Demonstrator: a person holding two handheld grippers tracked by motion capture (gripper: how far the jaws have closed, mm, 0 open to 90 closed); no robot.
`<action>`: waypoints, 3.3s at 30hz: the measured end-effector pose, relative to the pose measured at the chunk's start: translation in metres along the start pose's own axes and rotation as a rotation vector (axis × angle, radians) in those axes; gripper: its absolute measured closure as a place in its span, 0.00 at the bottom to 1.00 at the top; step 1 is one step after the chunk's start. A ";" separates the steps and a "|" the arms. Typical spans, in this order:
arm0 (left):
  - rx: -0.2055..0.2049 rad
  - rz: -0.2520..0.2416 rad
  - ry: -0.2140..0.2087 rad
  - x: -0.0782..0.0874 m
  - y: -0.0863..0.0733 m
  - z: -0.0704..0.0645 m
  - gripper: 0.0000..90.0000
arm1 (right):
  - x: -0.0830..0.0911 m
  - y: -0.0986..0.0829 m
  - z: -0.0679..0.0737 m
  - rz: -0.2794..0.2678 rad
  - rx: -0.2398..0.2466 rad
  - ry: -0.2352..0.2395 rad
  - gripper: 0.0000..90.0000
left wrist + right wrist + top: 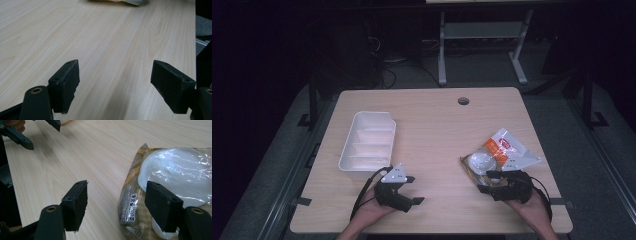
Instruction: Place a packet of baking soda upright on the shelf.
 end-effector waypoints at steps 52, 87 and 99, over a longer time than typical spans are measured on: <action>-0.046 0.108 -0.035 -0.129 0.140 -0.017 0.86 | 0.078 -0.058 -0.065 0.012 -0.308 -0.201 0.35; -0.092 0.169 -0.001 -0.159 0.144 -0.025 0.79 | 0.030 -0.041 -0.106 -0.013 -0.444 -0.149 0.63; -0.067 0.107 -0.024 -0.126 0.134 -0.023 0.70 | 0.029 -0.042 -0.104 -0.027 -0.444 -0.155 0.87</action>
Point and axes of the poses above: each handheld gripper's, and its own axes: x roughly backward along the jaws, y roughly out of its top, z roughly to its left, the point moved 5 cm from there along -x, roughly forward along the jaws, and after that the axes turned 9 degrees about x, right-handed, at the moved point
